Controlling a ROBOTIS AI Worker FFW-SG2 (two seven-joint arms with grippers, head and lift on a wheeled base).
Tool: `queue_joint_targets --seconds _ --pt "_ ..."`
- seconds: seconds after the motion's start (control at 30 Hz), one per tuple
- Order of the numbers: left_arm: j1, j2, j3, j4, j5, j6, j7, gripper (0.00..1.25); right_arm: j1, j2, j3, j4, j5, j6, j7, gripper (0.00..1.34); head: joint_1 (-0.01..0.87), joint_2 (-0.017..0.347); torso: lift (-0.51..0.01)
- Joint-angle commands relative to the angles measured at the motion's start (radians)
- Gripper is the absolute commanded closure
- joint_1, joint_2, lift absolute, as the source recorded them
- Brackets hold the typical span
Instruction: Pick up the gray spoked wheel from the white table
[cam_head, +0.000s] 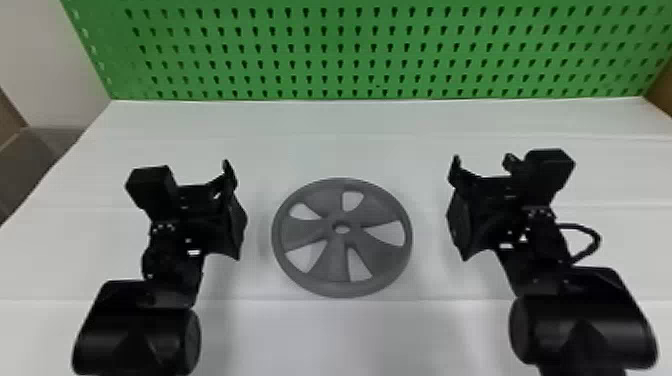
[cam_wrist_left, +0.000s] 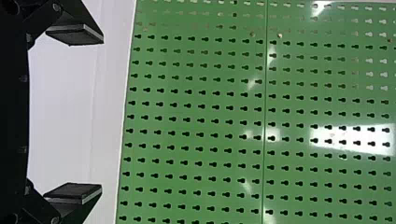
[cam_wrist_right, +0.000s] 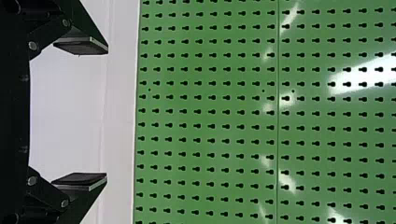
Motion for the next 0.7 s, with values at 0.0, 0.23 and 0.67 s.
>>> queue_joint_targets --seconds 0.0,0.23,0.67 --pt "0.0 0.0 -0.001 0.0 0.0 0.0 0.0 0.16 -0.001 0.001 0.002 0.0 -0.004 0.006 0.0 0.31 0.773 0.066 -0.081" --pt "-0.001 0.0 -0.001 0.0 0.0 0.0 0.002 0.16 -0.002 0.001 0.004 0.0 -0.005 0.015 0.0 0.31 0.773 0.066 -0.081" --pt "-0.001 0.0 -0.001 0.0 0.0 0.0 0.002 0.16 -0.002 0.001 0.007 0.0 -0.01 0.026 0.0 0.31 0.773 0.066 -0.081"
